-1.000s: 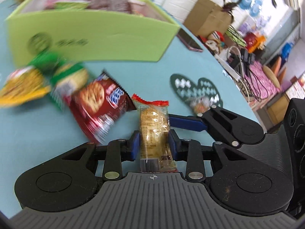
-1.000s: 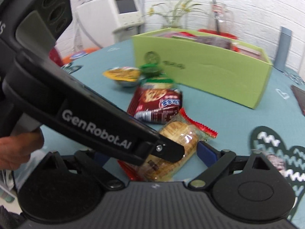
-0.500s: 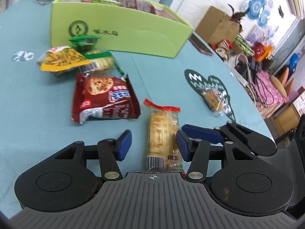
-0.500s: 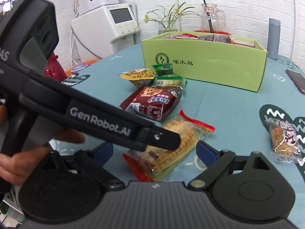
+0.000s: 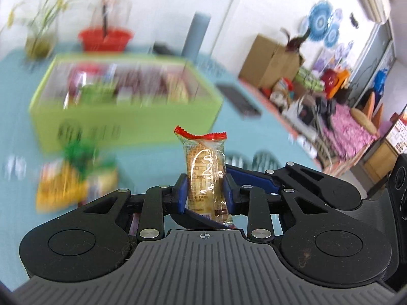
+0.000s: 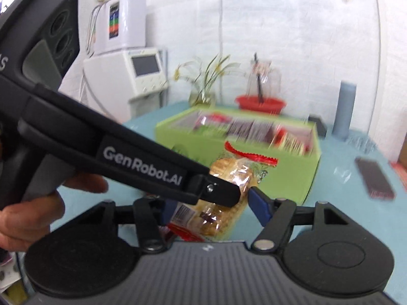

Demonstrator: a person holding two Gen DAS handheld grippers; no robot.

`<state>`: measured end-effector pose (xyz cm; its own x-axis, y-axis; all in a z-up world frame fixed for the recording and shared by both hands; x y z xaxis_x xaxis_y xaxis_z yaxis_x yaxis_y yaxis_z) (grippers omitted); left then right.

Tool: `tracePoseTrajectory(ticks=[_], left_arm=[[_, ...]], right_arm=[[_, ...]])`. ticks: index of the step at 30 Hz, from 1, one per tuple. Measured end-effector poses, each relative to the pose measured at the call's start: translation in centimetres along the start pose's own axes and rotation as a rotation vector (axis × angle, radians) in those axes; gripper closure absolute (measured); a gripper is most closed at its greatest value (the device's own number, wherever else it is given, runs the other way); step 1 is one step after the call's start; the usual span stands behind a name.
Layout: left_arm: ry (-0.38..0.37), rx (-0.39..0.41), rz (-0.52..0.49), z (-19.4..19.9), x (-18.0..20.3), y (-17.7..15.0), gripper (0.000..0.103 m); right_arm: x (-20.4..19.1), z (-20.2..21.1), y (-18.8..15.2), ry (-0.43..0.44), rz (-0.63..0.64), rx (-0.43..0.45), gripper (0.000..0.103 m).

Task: Organize snacks
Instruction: 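Carry the cake bag into the green box and open the left gripper, then grasp the round wrapped pastry on the heart mat with the left gripper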

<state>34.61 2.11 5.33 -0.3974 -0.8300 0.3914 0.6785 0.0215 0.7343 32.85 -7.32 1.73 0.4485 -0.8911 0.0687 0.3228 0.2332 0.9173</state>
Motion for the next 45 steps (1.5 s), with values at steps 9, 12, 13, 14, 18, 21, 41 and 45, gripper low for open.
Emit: tracePoseTrajectory(ticks=[9, 12, 13, 14, 18, 21, 41, 45], left_arm=[[0.062, 0.01, -0.066, -8.6, -2.3, 12.0, 0.097], [0.063, -0.031, -0.027, -11.8, -4.6, 13.0, 0.097], [0.069, -0.042, -0.022, -12.7, -5.2, 13.0, 0.097], [0.068, -0.053, -0.017, -13.4, -5.7, 12.9, 0.097], [0.025, -0.058, -0.01, -14.1, -6.4, 12.0, 0.079], [0.024, -0.01, -0.028, -12.1, -5.3, 12.1, 0.063], [-0.061, -0.178, -0.076, -9.6, 4.9, -3.6, 0.043], [-0.01, -0.183, -0.104, -11.2, 6.1, -3.3, 0.042]], right_arm=[[7.3, -10.6, 7.2, -0.022, 0.013, -0.019, 0.028], [8.3, -14.1, 6.4, -0.004, 0.005, -0.07, 0.028], [8.5, -15.0, 6.1, 0.0, 0.006, -0.085, 0.028], [8.7, -15.6, 5.9, 0.003, 0.0, -0.101, 0.026], [8.6, -15.5, 5.0, 0.025, -0.014, -0.098, 0.014], [8.4, -13.1, 5.4, 0.007, -0.013, -0.055, 0.01], [9.8, 4.3, -10.2, -0.172, -0.338, -0.179, 0.01], [9.2, 2.4, -9.8, -0.151, -0.25, -0.209, 0.01]])
Point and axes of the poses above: each gripper's, at about its wrist camera, not at the fingertips, and z roughly against the way its jaws point, x to its right, y to its top, the point moved 4 cm from there along -z, roughly the way its jaws point, and after that the axes turned 8 degrees about -y, right-handed, at the moved point
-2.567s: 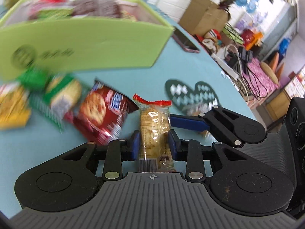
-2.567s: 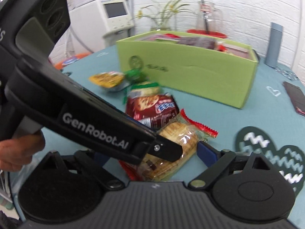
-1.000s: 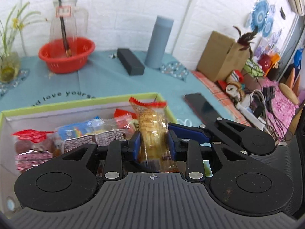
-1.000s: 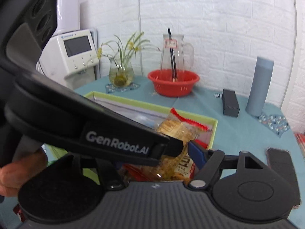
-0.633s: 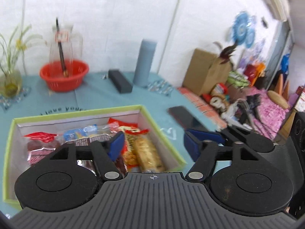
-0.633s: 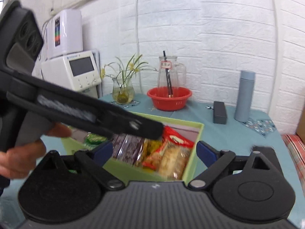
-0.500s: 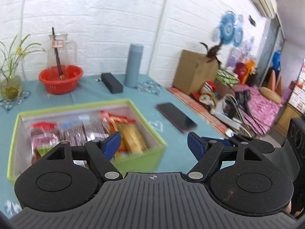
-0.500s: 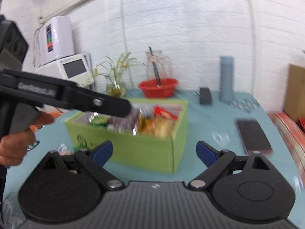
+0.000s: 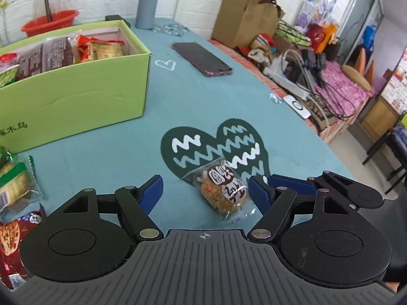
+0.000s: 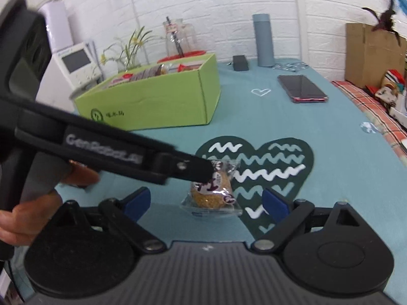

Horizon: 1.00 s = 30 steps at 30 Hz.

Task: Organize snacks
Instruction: 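Grasp the round wrapped pastry on the heart mat with the left gripper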

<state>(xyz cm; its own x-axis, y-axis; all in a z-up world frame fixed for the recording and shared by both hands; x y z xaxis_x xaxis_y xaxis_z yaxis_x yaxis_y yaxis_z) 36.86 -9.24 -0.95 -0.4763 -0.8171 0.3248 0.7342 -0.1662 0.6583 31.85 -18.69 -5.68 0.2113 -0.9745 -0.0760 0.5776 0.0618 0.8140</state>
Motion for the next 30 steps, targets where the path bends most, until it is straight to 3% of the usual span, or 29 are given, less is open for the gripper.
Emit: tracePoseTrajectory(ticks=[5, 10, 15, 25, 30], left_arm=[[0.027, -0.011, -0.049, -1.1, 0.7, 0.6, 0.042], [0.039, -0.053, -0.079, -2.2, 0.8, 0.5, 0.066], [0.02, -0.046, -0.062, -1.2, 0.3, 0.0, 0.072], [0.036, -0.018, 0.004, 3.0, -2.0, -3.4, 0.072], [0.006, 0.007, 0.106, 6.4, -3.6, -7.6, 0.065]], right_arm=[[-1.0, -2.1, 0.6, 0.029, 0.069, -0.041, 0.01], [-1.9, -2.8, 0.8, 0.009, 0.136, -0.05, 0.01], [-3.0, -2.4, 0.7, 0.018, 0.143, -0.055, 0.011], [-8.2, -0.5, -1.3, 0.049, 0.189, -0.054, 0.01], [-12.2, 1.5, -3.7, 0.058, 0.274, -0.03, 0.01]])
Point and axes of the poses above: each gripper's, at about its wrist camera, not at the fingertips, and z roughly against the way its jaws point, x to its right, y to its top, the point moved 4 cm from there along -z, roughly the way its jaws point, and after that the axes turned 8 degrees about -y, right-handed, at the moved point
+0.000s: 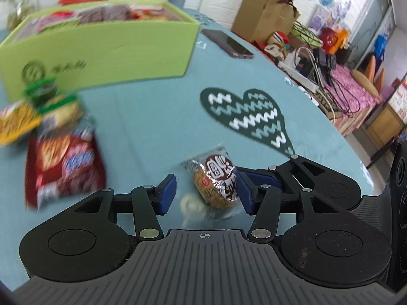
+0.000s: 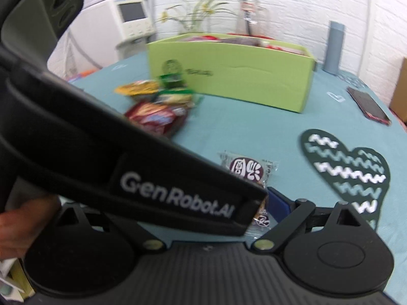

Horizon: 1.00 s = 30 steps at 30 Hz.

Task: Organize snacks
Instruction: 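Grasp the round wrapped pastry on the heart mat with the left gripper, then drop the pastry into the green box by opening the left gripper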

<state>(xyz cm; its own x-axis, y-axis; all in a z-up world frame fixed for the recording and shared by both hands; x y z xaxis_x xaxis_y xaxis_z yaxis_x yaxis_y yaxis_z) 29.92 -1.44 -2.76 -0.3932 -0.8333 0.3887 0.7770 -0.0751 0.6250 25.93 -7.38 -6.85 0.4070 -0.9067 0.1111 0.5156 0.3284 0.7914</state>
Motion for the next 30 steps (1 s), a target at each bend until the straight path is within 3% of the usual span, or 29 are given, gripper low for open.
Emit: tracePoseTrajectory(ticks=[6, 12, 16, 18, 19, 20, 21, 23, 26, 30], left_arm=[[0.012, 0.07, 0.089, 3.9, -1.7, -3.2, 0.067], [0.011, 0.169, 0.141, 7.1, -3.0, -3.3, 0.052], [-0.001, 0.143, 0.141, 5.9, -2.9, -2.6, 0.054], [-0.008, 0.122, 0.132, 5.0, -2.6, -2.6, 0.055], [-0.012, 0.113, 0.128, 4.7, -2.5, -2.7, 0.056], [-0.015, 0.098, 0.124, 4.3, -2.4, -2.8, 0.058], [-0.015, 0.076, 0.121, 3.8, -2.4, -3.0, 0.07], [-0.004, 0.079, 0.09, 3.5, -2.3, -3.1, 0.082], [-0.021, 0.085, 0.091, 3.8, -2.4, -1.8, 0.088], [-0.017, 0.156, 0.034, 4.7, -1.8, 2.8, 0.089]], right_arm=[[-3.2, 1.1, -0.1, 0.091, 0.027, 0.023, 0.01], [-1.2, 2.5, -0.3, 0.035, -0.037, 0.045, 0.01], [-1.3, 2.4, -0.3, 0.035, -0.048, 0.034, 0.01], [-1.6, 1.7, 0.1, 0.051, -0.037, 0.037, 0.016], [-1.8, 1.5, 0.2, 0.064, -0.038, 0.034, 0.021], [-1.8, 1.2, 0.1, 0.08, -0.04, 0.025, 0.033], [-1.9, 1.0, 0.0, 0.086, -0.032, 0.035, 0.035], [-1.9, 1.1, 0.1, 0.08, -0.016, 0.032, 0.043], [-1.1, 1.2, 1.1, 0.117, -0.046, 0.037, 0.042], [0.8, 0.8, 5.6, 0.102, -0.051, 0.123, 0.04]])
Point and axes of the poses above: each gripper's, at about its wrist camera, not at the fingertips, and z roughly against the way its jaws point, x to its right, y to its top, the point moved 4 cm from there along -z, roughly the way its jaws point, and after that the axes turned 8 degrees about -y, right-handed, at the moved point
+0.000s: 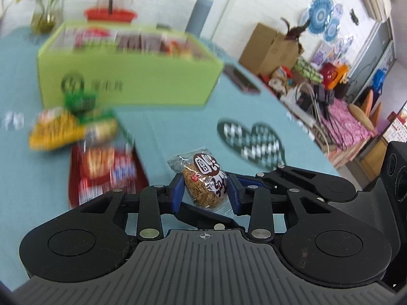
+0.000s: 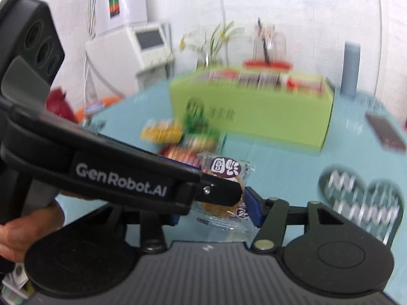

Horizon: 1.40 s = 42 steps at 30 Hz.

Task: Organize snacks
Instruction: 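Drop the pastry into the green box by opening the left gripper, then grasp the red cookie bag with the left gripper and lift it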

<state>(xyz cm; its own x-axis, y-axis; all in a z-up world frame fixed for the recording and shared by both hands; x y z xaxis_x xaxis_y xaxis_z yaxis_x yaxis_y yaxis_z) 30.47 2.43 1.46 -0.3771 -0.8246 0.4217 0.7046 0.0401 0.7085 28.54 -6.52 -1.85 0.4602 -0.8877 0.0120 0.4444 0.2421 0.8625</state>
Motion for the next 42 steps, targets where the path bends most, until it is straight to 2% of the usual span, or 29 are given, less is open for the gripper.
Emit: tracePoseTrajectory(ticks=[4, 6, 10, 11, 12, 14, 16, 17, 18, 19, 24, 27, 31, 34, 38, 41, 42], left_arm=[[0.021, 0.084, -0.061, -0.8, -0.1, 7.0, 0.089], [0.047, 0.111, -0.083, -2.3, -0.6, 10.7, 0.089], [0.037, 0.103, -0.084, -6.7, -2.6, 16.1, 0.09], [0.042, 0.088, -0.084, -8.1, -3.3, 17.0, 0.09], [0.042, 0.07, -0.076, -9.5, -4.1, 17.6, 0.09], [0.039, 0.044, -0.038, -11.3, -5.7, 18.2, 0.084], [0.017, 0.062, -0.019, -11.0, -6.4, 18.2, 0.062], [0.006, 0.092, -0.026, -10.2, -6.5, 18.1, 0.055], [0.007, 0.123, -0.035, -9.2, -6.4, 17.9, 0.042], [0.012, 0.147, -0.044, -8.2, -6.3, 17.6, 0.037], [0.029, 0.198, -0.087, -2.9, -5.8, 14.8, 0.034], [0.061, 0.206, -0.083, -0.1, -6.6, 12.3, 0.031], [0.122, 0.159, -0.016, 2.0, -8.6, 8.5, 0.033], [0.153, 0.103, 0.056, 3.7, -10.0, 4.3, 0.035], [0.147, 0.036, 0.134, 4.6, -10.6, -0.4, 0.036], [0.12, -0.003, 0.158, 3.3, -10.9, -1.4, 0.052], [0.116, -0.017, 0.159, 2.8, -10.9, -1.5, 0.061]], right_arm=[[1.9, -2.5, 6.0, -0.025, 0.076, 0.104, 0.035], [3.3, -4.6, 8.6, -0.048, 0.099, 0.128, 0.032], [7.2, -9.3, 11.9, -0.088, 0.082, 0.128, 0.032], [8.3, -10.6, 12.3, -0.075, 0.056, 0.114, 0.027], [9.4, -12.1, 12.5, -0.056, 0.017, 0.089, 0.017], [10.7, -13.9, 12.2, -0.08, -0.016, 0.053, 0.006], [11.3, -13.4, 11.6, -0.062, -0.034, 0.08, 0.0], [11.5, -12.8, 11.3, -0.062, -0.052, 0.101, 0.001], [11.6, -12.0, 11.0, -0.06, -0.07, 0.121, 0.001], [11.5, -11.1, 10.7, -0.051, -0.077, 0.136, 0.001], [8.8, -7.0, 9.2, -0.008, -0.024, 0.166, 0.0], [5.8, -6.2, 7.2, 0.053, 0.012, 0.106, 0.0], [1.2, -6.6, 4.1, 0.161, 0.048, -0.007, 0.0], [-1.8, -7.4, 2.0, 0.214, 0.077, -0.081, 0.0], [-3.9, -8.8, 0.6, 0.212, 0.096, -0.145, 0.001], [-5.2, -9.0, 0.3, 0.169, 0.13, -0.142, 0.001], [-5.7, -8.9, 0.1, 0.155, 0.151, -0.144, 0.001]])
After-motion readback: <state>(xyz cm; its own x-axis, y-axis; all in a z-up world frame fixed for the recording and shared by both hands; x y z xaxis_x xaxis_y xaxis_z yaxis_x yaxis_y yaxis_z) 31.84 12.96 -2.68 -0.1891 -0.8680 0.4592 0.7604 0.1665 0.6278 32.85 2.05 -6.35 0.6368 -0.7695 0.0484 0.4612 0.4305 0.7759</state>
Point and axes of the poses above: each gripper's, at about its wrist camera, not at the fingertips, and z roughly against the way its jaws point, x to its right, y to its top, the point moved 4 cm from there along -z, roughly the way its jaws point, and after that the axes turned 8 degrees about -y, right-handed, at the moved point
